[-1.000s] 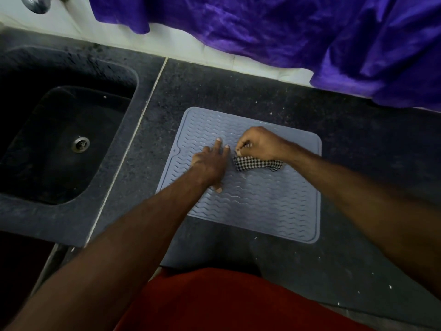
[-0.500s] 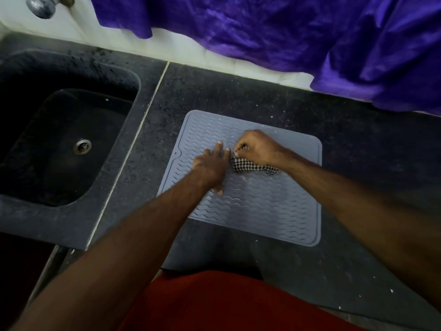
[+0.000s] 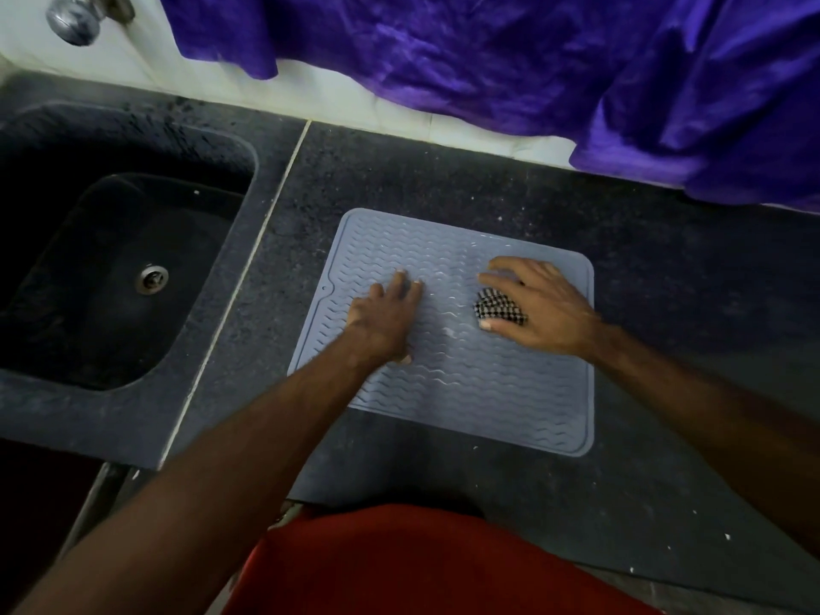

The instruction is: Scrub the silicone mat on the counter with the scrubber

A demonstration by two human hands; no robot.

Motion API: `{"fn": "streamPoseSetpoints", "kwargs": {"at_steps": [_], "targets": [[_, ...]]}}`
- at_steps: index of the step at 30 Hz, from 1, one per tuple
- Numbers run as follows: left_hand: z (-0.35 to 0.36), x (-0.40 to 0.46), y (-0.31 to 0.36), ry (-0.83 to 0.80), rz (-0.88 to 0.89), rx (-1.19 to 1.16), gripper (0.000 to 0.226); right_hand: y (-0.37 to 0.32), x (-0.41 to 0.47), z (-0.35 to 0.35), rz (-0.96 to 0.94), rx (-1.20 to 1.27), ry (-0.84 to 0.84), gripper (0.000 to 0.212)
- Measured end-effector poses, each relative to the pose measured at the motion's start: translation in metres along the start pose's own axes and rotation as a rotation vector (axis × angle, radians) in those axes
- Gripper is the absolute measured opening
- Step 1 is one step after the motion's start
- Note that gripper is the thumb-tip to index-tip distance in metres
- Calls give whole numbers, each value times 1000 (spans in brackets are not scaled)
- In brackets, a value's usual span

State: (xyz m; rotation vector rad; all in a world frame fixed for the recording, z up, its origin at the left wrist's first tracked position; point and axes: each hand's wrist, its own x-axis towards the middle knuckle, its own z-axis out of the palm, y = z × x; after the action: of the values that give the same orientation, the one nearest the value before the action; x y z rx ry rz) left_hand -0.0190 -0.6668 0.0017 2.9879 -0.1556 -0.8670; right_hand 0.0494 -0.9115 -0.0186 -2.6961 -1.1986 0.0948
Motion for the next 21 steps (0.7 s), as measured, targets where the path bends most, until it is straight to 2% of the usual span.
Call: {"fn": "streamPoseSetpoints", "kwargs": {"at_steps": [3, 5, 7, 10, 14, 21], "targets": [[16, -15, 7, 142, 35, 26, 98, 17, -18, 2, -164, -151, -156, 70], [31, -24, 12, 212, 54, -1, 87, 23, -23, 6, -170, -187, -207, 68], [43, -32, 15, 201, 33, -121, 84, 19, -20, 9, -150, -170, -186, 63], [59, -38, 15, 120, -10, -226, 101, 17, -10, 5, -132, -109, -154, 56], [74, -42, 12, 68, -36, -223, 115, 23, -4, -3, -160, -133, -257, 66], [71, -42, 14, 42, -43, -218, 115, -21, 49, -15, -159, -24, -37, 47]]}}
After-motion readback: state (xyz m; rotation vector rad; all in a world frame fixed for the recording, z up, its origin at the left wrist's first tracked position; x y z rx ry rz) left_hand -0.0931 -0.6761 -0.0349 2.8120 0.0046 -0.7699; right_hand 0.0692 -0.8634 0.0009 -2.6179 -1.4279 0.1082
